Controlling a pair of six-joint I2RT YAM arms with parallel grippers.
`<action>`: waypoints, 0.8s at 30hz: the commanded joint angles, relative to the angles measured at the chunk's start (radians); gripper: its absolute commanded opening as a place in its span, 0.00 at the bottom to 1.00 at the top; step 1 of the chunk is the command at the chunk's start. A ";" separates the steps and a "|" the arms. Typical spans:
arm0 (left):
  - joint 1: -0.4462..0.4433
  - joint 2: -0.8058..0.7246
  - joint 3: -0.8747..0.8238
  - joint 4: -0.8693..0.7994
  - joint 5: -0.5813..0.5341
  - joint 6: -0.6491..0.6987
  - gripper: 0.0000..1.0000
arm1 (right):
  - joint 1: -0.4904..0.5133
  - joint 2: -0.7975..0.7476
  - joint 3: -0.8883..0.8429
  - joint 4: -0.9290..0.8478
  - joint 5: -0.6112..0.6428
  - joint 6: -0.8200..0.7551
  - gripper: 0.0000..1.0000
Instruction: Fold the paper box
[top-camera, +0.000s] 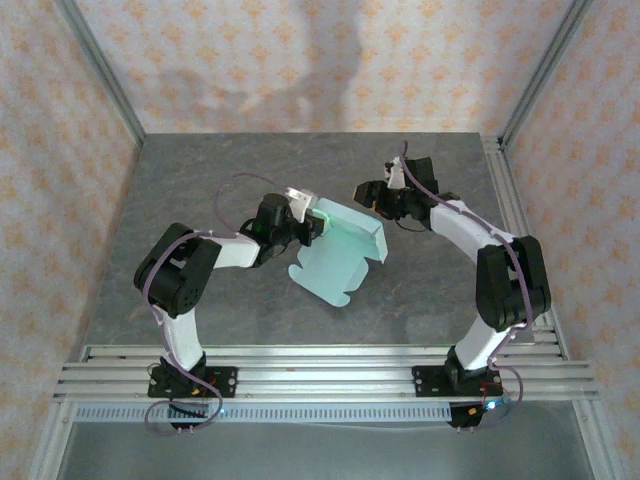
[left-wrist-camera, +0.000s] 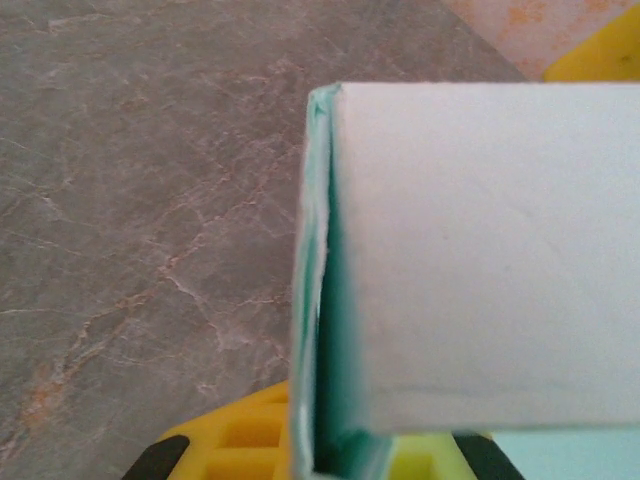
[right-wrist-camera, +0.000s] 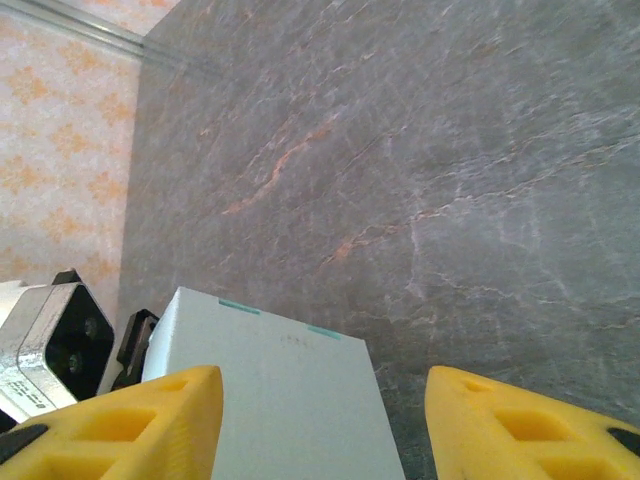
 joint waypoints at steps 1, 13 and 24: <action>0.008 -0.064 0.027 0.017 0.088 -0.026 0.00 | 0.004 0.034 -0.014 0.062 -0.081 0.025 0.55; 0.007 -0.085 0.045 0.091 0.042 -0.124 0.00 | 0.062 0.094 -0.042 0.205 -0.222 0.050 0.42; 0.006 -0.079 0.109 0.095 -0.026 -0.170 0.00 | 0.139 0.112 -0.050 0.295 -0.243 0.112 0.39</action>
